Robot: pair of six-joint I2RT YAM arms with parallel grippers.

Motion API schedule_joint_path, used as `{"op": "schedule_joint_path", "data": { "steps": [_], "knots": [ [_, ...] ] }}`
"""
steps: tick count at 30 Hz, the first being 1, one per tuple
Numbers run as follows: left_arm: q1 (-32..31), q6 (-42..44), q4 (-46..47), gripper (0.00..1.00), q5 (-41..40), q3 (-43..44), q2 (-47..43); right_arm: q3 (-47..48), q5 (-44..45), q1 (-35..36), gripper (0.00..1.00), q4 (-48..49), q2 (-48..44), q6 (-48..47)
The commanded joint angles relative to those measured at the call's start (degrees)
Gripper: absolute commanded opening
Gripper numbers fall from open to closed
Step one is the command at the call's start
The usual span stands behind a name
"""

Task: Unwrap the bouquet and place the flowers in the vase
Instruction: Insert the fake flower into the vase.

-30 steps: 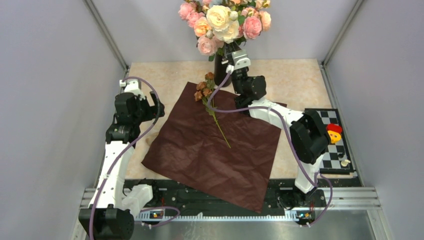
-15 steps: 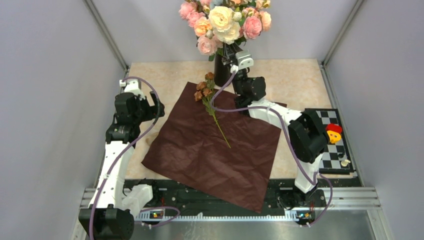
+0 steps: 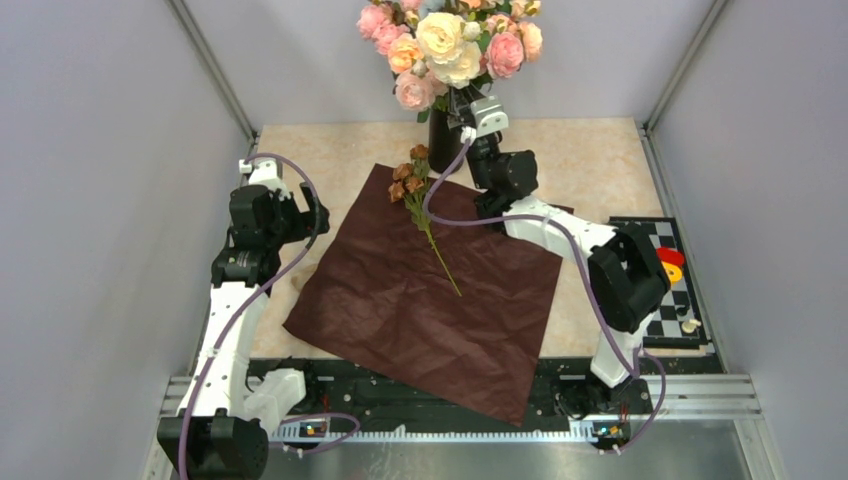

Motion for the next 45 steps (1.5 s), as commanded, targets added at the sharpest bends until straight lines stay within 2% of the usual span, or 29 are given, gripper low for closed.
{"op": "schedule_joint_path", "data": {
  "steps": [1, 10, 24, 30, 37, 45],
  "knots": [
    [0.28, -0.58, 2.67, 0.99, 0.78, -0.41, -1.85, 0.46, -0.33, 0.02, 0.0, -5.65, -5.43, -3.07],
    [0.3, -0.67, 2.77, 0.99, 0.43, -0.52, -2.34, 3.74, -2.83, 0.71, 0.0, -13.2, -10.83, -5.35],
    [0.28, -0.68, 2.51, 0.99, -0.01, -0.69, -2.45, 7.27, -6.01, 1.16, 0.0, -24.74, -20.71, -3.39],
    [0.28, -0.85, 2.59, 0.99, 0.46, -0.65, -2.17, 7.72, -9.2, 1.26, 0.0, -27.76, -26.22, 4.06],
    [0.28, -1.02, 2.51, 0.99, 1.04, -0.92, -1.55, 12.79, -12.54, 1.22, 0.0, -31.56, -29.81, 14.2],
    [0.33, -1.11, 2.51, 0.99, 1.13, -1.09, -1.54, 17.04, -14.76, 1.25, 0.0, -32.6, -30.69, 19.62]
  ]
}}
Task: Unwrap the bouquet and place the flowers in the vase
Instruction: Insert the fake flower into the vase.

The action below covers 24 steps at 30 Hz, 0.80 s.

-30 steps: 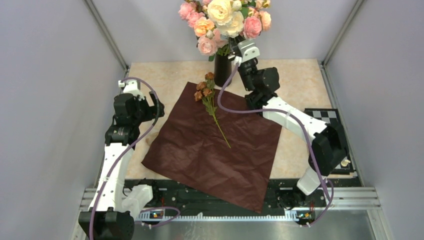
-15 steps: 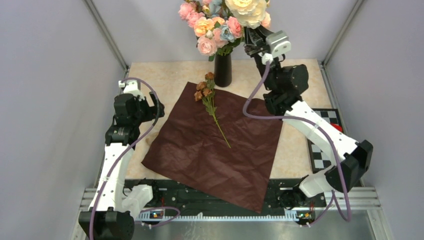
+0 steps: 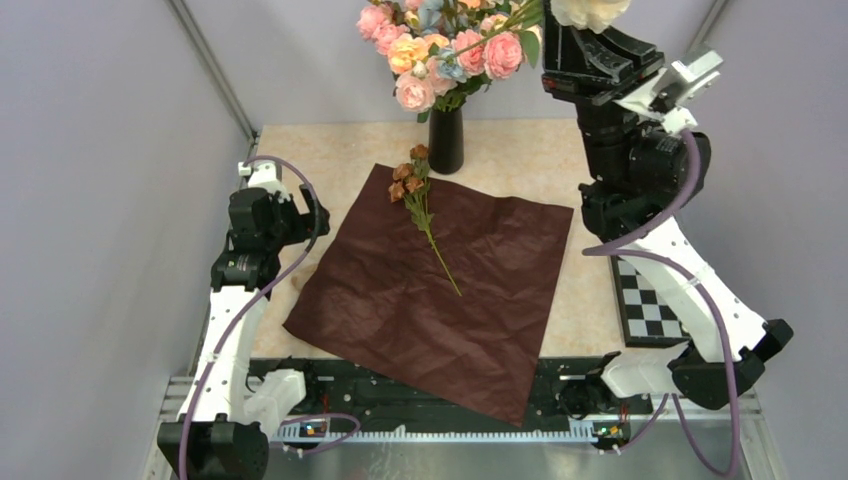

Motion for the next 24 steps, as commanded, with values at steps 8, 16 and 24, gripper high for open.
{"op": "schedule_joint_path", "data": {
  "steps": [8, 16, 24],
  "knots": [
    [0.28, -0.54, 2.57, 0.99, 1.02, -0.37, -0.38, 9.49, -1.1, 0.71, 0.0, -2.94, 3.09, 2.58],
    [0.28, -0.54, 2.49, 0.99, 1.08, -0.45, -0.39, 19.13, 0.06, 0.71, 0.0, -9.2, 10.94, -2.44],
    [0.28, -0.54, 2.49, 0.99, 1.11, -0.45, -0.57, 29.56, 1.43, 0.64, 0.0, -13.29, 20.29, -7.35]
  ]
}}
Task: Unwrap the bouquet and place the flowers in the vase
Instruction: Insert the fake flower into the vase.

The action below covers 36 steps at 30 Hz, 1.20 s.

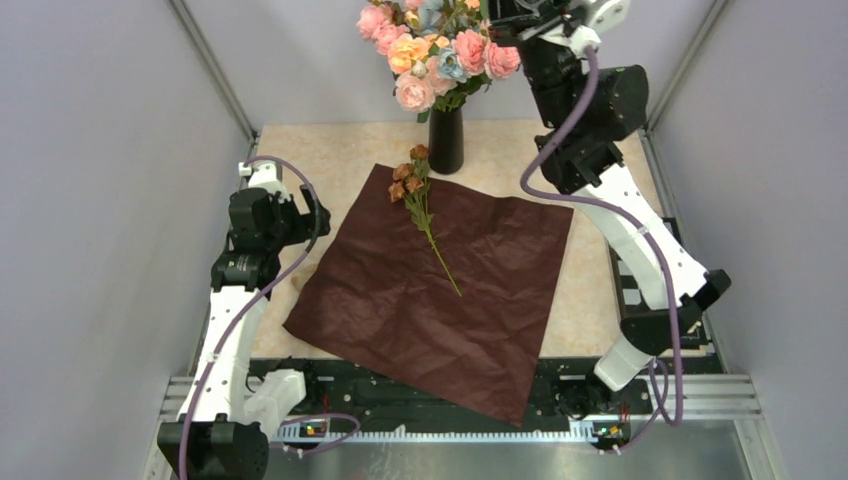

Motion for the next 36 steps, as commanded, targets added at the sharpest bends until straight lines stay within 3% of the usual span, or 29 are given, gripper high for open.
{"op": "schedule_joint_path", "data": {
  "steps": [1, 9, 18, 36],
  "knots": [
    [0.28, -0.39, 2.49, 0.99, 0.54, -0.41, -0.6, 8.45, 1.37, 0.51, 0.0, -3.43, 4.56, -4.01],
    [0.28, -0.48, 2.57, 0.99, 0.95, -0.46, -0.72, 21.58, 3.31, 0.51, 0.0, -9.9, 13.59, -8.88],
    [0.31, -0.65, 2.66, 0.99, 1.7, -0.44, -0.61, 21.99, 5.97, -1.05, 0.0, -10.88, 15.3, -10.3],
    [0.34, -0.74, 2.56, 0.99, 1.77, -0.46, 0.01, 25.59, -0.64, -7.52, 0.0, -19.81, 21.93, 0.91]
  ]
}}
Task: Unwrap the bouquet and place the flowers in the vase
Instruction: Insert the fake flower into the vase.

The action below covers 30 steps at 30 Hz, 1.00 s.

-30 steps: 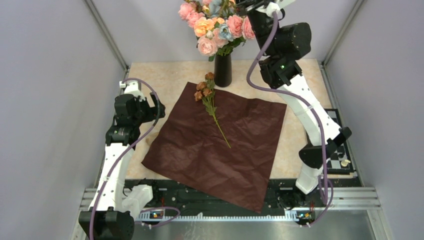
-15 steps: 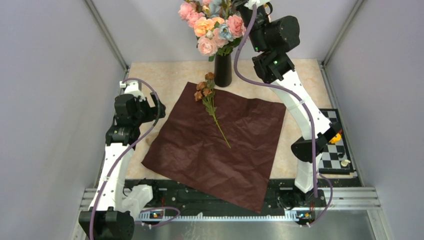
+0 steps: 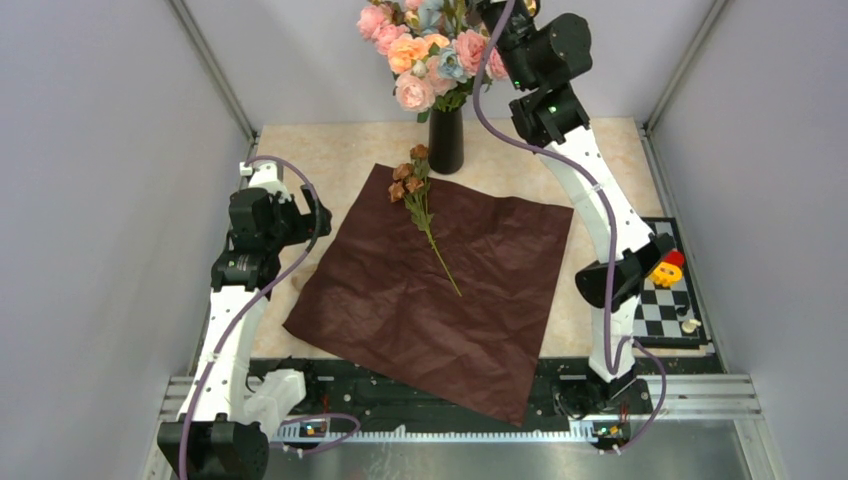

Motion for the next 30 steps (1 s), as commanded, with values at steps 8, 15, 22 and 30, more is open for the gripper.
{"op": "schedule_joint_path", "data": {
  "steps": [8, 15, 22, 30],
  "knots": [
    [0.3, -0.67, 2.49, 0.99, 0.85, -0.44, 0.19, 2.41, -1.8, -2.21, 0.0, -3.44, 5.26, 5.18],
    [0.28, -0.68, 2.44, 0.99, 1.01, -0.41, 0.28, 0.42, -1.75, -3.08, 0.0, -3.51, 6.65, 7.55],
    [0.28, -0.75, 2.49, 0.99, 1.05, -0.41, 0.19, -3.1, 1.16, -3.3, 0.0, 2.29, 4.38, 10.78],
    [0.28, -0.93, 2.57, 0.99, 1.53, -0.39, -0.01, -0.31, 2.41, -3.3, 0.0, 3.1, 2.43, 13.45]
  ]
}}
